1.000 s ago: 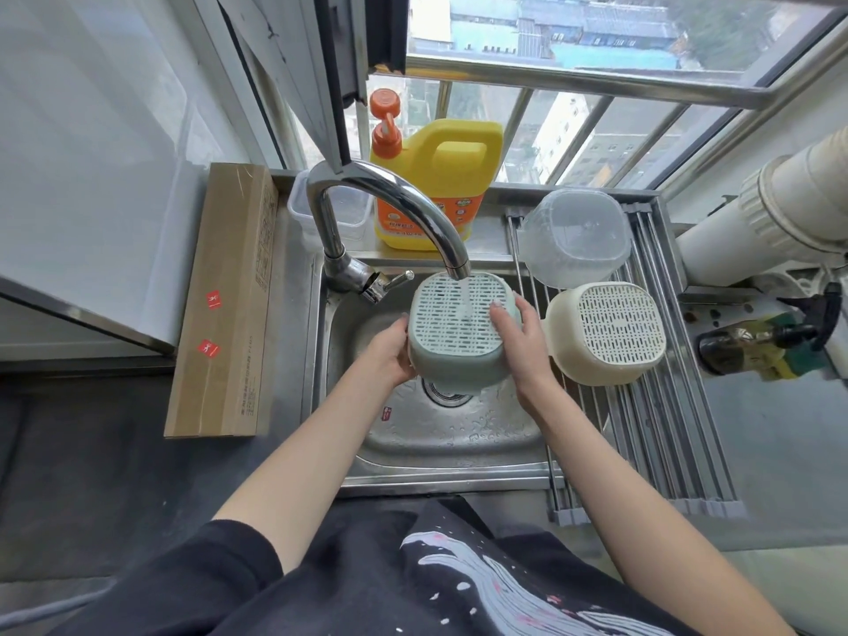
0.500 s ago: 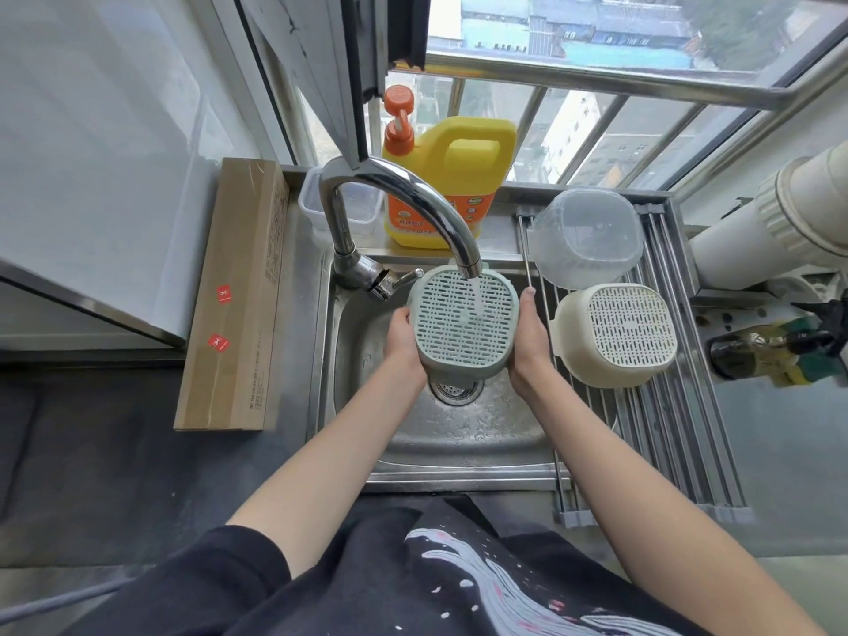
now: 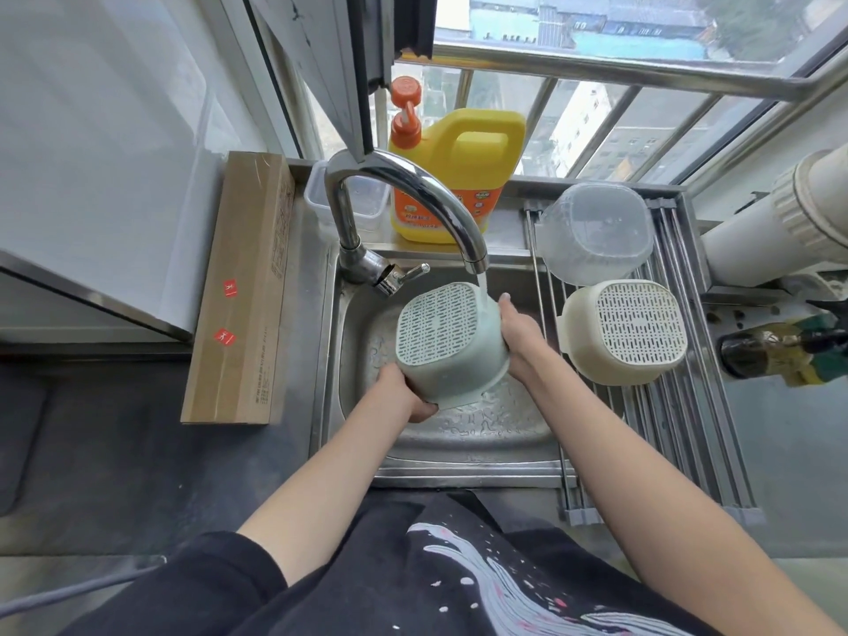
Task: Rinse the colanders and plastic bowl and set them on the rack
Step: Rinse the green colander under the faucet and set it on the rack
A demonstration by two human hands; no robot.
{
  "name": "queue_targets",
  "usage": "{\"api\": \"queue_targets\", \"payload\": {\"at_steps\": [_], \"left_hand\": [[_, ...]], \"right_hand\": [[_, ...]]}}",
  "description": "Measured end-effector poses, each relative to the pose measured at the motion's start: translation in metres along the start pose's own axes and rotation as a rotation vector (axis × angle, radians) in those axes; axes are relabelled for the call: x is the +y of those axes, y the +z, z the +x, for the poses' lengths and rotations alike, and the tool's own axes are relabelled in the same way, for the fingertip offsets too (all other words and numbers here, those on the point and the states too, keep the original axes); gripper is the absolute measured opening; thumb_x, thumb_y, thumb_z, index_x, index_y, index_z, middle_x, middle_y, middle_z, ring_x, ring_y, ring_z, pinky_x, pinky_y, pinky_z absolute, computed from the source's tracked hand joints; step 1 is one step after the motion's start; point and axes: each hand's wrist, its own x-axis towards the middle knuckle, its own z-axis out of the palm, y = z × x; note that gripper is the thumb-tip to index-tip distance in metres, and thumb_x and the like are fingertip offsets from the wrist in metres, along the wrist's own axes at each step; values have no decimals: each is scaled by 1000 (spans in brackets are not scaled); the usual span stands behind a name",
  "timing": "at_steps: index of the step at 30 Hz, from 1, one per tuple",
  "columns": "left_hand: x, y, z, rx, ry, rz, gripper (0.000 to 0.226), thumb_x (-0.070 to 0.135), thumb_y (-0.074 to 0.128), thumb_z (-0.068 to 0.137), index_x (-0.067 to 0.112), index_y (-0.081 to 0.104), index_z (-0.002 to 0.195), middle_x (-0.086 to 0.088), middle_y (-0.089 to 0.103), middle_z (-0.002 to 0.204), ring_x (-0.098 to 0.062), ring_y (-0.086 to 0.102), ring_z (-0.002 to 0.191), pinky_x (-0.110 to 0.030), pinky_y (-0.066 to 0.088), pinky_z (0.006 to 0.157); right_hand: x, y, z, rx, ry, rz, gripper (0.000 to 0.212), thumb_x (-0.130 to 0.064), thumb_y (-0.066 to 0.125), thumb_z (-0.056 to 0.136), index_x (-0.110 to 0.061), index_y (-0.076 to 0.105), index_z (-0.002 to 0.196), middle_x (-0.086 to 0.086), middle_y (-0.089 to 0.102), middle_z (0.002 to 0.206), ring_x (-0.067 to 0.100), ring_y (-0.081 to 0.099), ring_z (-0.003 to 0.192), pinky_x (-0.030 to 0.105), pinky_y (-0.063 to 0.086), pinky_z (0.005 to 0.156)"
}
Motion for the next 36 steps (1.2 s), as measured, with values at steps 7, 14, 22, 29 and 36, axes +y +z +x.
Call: {"api": "queue_targets", "payload": {"at_steps": [7, 14, 22, 29, 36], "left_hand": [[4, -4, 1, -74, 88, -104, 20, 19, 44, 93, 10, 61, 89, -7, 66, 94, -28, 64, 95, -41, 51, 93], [5, -7, 3, -189, 207, 173, 32, 16, 29, 101, 0, 53, 115, -21, 57, 112, -35, 52, 112, -52, 44, 93], [13, 4, -4, -512, 426, 495, 58, 62, 35, 92, 14, 60, 115, -8, 66, 104, -27, 63, 92, -43, 56, 69], [5, 1, 26, -186, 853, 636, 29, 5, 51, 82, 15, 65, 105, -13, 71, 103, -30, 68, 91, -52, 57, 78], [12, -5, 16, -166, 973, 792, 40, -4, 43, 85, 19, 51, 116, -5, 62, 108, -22, 61, 98, -37, 55, 80]], "right_hand": [[-6, 32, 9, -198, 23, 252, 58, -43, 63, 88, -9, 49, 134, 10, 62, 111, 19, 70, 74, 33, 58, 56], [-12, 24, -11, 86, -389, -302, 50, -36, 32, 103, 4, 61, 94, 9, 57, 81, 23, 51, 76, 31, 36, 66], [44, 11, -43, -12, -1266, -1758, 9, -16, 60, 87, -13, 57, 95, 2, 69, 70, 24, 67, 59, 27, 32, 45], [54, -9, -38, -82, -1560, -1566, 26, -42, 55, 88, -17, 60, 83, 0, 66, 74, 22, 62, 68, 31, 48, 59], [57, -44, -23, 291, -1203, -1101, 31, -34, 41, 94, -13, 47, 116, 13, 56, 117, 29, 51, 110, 41, 41, 92]]}}
